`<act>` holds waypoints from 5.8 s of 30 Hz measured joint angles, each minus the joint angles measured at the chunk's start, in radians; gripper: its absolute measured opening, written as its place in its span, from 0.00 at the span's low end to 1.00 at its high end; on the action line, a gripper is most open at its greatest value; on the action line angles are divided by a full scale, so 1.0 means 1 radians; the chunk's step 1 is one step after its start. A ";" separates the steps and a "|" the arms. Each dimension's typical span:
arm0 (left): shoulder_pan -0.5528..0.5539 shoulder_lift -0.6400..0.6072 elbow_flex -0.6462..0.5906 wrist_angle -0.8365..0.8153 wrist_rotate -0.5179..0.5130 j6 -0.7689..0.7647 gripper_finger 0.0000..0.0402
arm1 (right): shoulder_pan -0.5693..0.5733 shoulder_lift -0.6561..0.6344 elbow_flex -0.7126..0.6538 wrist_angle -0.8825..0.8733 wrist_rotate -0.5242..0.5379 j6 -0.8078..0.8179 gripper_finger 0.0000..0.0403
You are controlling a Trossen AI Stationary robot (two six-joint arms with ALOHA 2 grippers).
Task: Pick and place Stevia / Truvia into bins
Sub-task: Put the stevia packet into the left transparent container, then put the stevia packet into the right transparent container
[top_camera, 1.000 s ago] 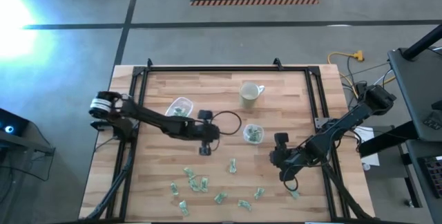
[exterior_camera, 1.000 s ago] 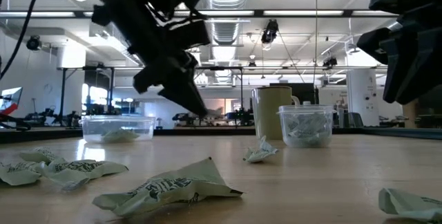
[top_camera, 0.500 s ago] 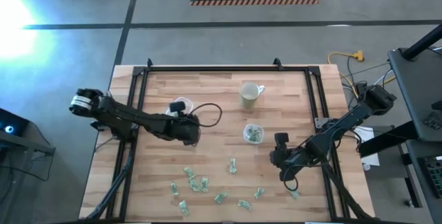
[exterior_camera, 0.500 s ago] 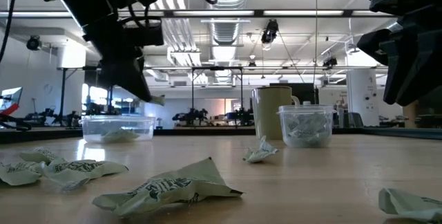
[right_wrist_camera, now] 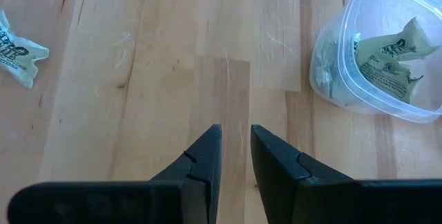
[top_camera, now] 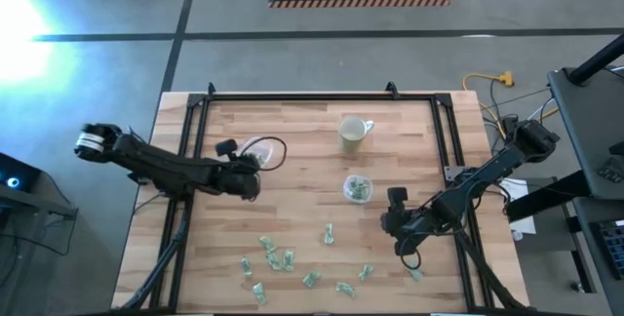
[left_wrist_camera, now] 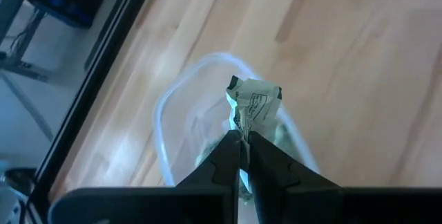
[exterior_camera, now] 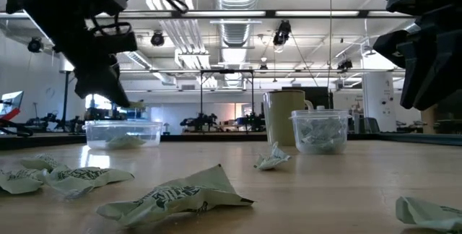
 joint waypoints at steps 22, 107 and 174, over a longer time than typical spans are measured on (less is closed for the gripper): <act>0.000 -0.021 -0.089 0.030 -0.043 -0.069 0.17 | 0.000 0.000 0.000 0.006 0.025 0.000 0.17; -0.002 -0.056 -0.062 0.060 0.104 -0.070 0.28 | 0.304 0.205 0.151 -0.122 -0.365 0.903 0.21; -0.002 -0.055 -0.075 0.125 0.102 -0.034 0.28 | 0.224 0.296 0.258 -0.143 0.067 0.309 0.02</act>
